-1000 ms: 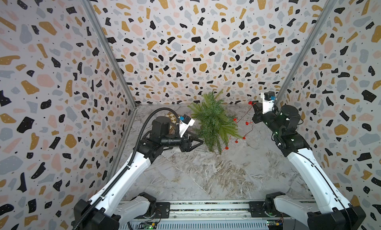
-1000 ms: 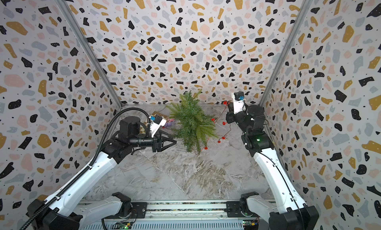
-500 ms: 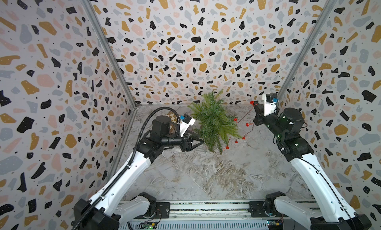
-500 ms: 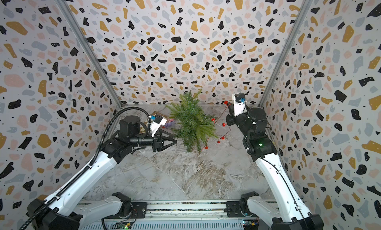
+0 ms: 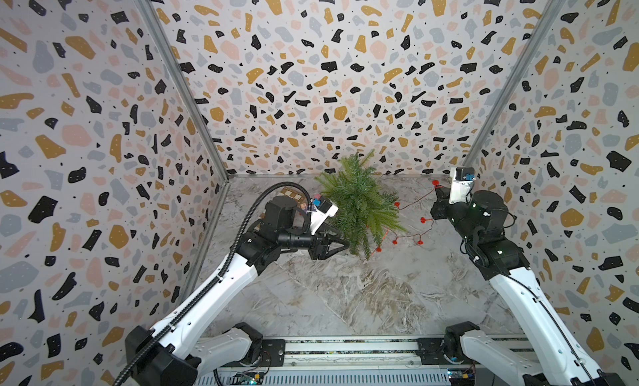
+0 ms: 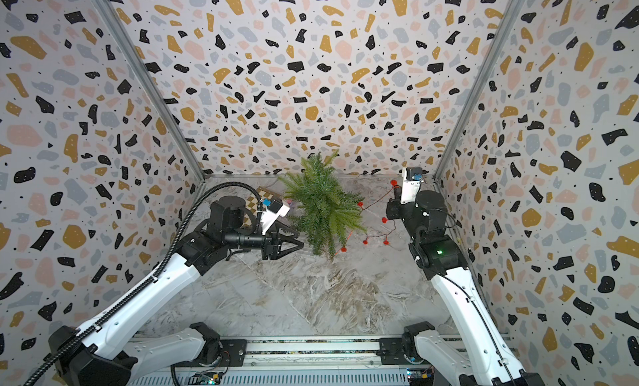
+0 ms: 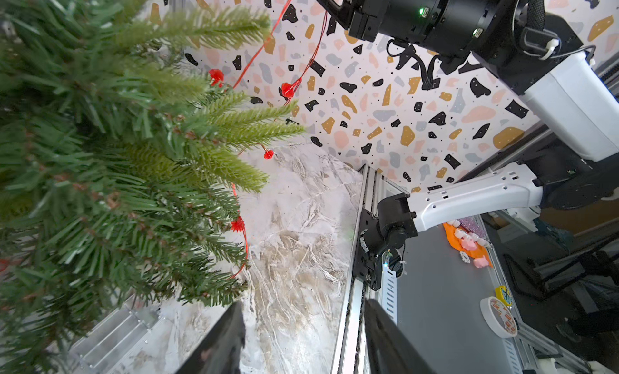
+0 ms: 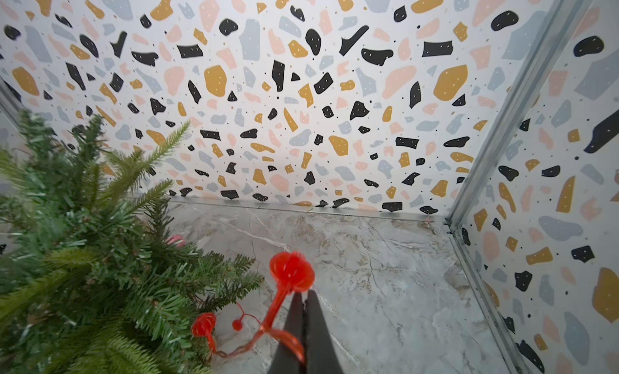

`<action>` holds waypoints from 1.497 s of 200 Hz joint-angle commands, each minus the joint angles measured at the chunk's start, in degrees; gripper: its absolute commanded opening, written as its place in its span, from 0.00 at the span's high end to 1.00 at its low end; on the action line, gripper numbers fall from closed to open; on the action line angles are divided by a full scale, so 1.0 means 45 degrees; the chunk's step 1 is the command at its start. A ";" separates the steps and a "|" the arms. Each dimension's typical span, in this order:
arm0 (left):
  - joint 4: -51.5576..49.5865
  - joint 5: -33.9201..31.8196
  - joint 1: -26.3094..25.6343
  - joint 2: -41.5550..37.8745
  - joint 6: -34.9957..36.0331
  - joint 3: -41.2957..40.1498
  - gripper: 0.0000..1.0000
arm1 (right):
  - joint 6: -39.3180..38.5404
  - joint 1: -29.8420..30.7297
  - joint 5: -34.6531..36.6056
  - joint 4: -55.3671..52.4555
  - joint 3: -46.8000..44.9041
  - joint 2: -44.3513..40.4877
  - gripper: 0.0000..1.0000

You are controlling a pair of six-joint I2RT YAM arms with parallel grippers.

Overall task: Remove string lights from the small christmas tree
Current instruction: Place the light string at the center of the board.

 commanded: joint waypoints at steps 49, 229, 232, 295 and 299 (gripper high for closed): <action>0.1078 -0.1153 -0.1651 -0.0493 0.0156 -0.0789 0.43 | 0.1104 0.0030 0.0167 -0.2162 -0.0300 -0.1616 1.00; 0.2679 -0.3653 -0.3974 0.2577 0.0785 0.1663 0.44 | 0.0644 0.0040 -0.1747 -0.3973 0.1013 -0.2945 1.00; 0.2618 -0.3677 -0.3967 0.2542 0.0770 0.1630 0.44 | 0.0693 0.0048 -0.1831 -0.4058 0.0977 -0.2996 1.00; 0.2348 -0.3842 -0.3967 0.2026 0.0748 0.0674 0.43 | 0.1027 0.0049 -0.2319 -0.5322 0.0639 -0.3688 1.00; 0.2328 -0.3843 -0.3976 0.1981 0.0734 0.0646 0.43 | 0.1017 0.0049 -0.2344 -0.5323 0.0660 -0.3640 1.00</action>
